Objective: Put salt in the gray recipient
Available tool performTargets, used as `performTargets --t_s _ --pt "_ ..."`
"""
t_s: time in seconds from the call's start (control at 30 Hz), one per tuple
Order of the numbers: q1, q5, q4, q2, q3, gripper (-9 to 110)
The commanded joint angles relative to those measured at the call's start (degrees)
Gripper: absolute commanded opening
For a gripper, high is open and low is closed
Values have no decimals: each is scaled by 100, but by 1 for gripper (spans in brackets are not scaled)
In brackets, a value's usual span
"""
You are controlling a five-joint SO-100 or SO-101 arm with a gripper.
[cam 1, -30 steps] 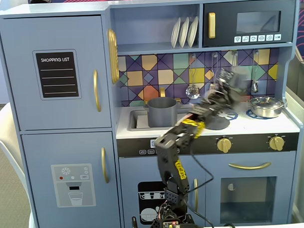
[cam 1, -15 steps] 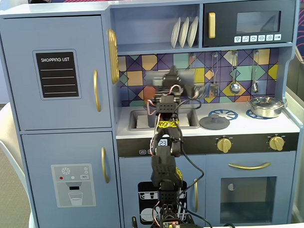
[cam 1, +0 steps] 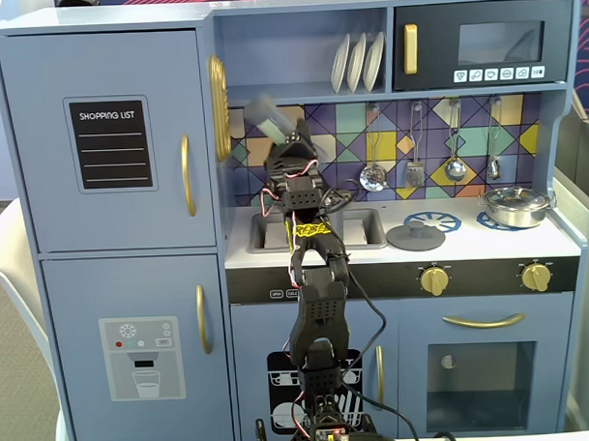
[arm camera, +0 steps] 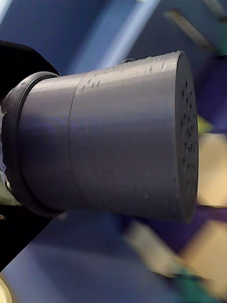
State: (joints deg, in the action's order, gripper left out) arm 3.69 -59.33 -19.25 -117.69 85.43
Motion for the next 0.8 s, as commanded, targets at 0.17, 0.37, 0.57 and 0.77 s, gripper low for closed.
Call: performTargets --t_s 0.17,0.37,0.57,0.77 --pt "-158 -1178 -2716 510 -1424 0" --pt "185 -615 -334 202 -729 0" --pt "-44 -703 -1380 316 -1204 0" --pt "-132 -791 -2417 290 -1151 0"
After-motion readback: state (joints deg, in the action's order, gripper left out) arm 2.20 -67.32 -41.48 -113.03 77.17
